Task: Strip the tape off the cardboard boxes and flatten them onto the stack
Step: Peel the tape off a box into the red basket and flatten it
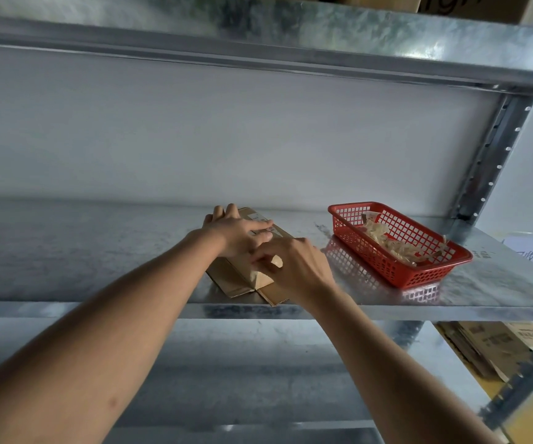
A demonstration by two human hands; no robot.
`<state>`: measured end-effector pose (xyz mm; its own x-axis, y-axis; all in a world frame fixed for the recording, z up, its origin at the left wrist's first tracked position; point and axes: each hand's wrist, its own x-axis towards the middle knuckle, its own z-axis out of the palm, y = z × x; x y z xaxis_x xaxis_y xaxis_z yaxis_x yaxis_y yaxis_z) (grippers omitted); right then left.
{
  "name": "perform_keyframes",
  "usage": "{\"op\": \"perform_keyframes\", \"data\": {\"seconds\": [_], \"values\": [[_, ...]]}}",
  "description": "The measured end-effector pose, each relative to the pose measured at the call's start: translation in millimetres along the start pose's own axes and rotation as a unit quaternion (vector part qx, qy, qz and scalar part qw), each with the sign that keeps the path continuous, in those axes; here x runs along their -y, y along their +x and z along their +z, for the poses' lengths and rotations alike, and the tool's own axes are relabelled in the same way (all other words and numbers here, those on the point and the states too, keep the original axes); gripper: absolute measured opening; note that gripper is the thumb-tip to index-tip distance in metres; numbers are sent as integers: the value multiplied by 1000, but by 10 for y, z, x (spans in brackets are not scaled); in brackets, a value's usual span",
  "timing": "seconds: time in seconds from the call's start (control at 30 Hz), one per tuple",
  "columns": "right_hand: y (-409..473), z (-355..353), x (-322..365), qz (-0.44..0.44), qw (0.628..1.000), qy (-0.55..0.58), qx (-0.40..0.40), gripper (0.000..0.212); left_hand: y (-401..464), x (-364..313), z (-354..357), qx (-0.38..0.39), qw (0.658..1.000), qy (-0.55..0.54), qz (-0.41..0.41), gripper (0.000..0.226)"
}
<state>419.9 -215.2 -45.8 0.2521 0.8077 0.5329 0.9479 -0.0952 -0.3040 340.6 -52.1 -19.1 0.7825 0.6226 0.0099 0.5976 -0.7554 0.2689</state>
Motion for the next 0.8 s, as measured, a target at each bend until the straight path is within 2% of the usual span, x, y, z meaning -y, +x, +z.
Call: {"op": "perform_keyframes", "data": {"seconds": [0.17, 0.27, 0.4, 0.53, 0.63, 0.73, 0.8], "values": [[-64, 61, -124, -70, 997, 4, 25, 36, -12, -15, -21, 9, 1000, 12, 3, 49], [-74, 48, -146, -84, 995, -11, 55, 49, 10, -11, -13, 6, 1000, 10, -1, 48], [-31, 43, -96, -135, 988, -70, 6, 24, 34, 2, 11, 6, 1000, -5, -11, 44], [-22, 69, -61, -199, 973, -107, -48, 20, -7, -31, -6, 7, 1000, -5, -8, 43], [-26, 83, -48, -244, 962, -102, -63, 9, 8, -17, 2, 7, 1000, -1, -5, 45], [-27, 142, -36, -226, 967, -99, -71, 27, 69, 29, 19, 4, 1000, -19, -10, 48], [-35, 191, -35, -194, 975, -93, -49, 25, 124, 51, 50, 8, 999, -35, -19, 64]]}}
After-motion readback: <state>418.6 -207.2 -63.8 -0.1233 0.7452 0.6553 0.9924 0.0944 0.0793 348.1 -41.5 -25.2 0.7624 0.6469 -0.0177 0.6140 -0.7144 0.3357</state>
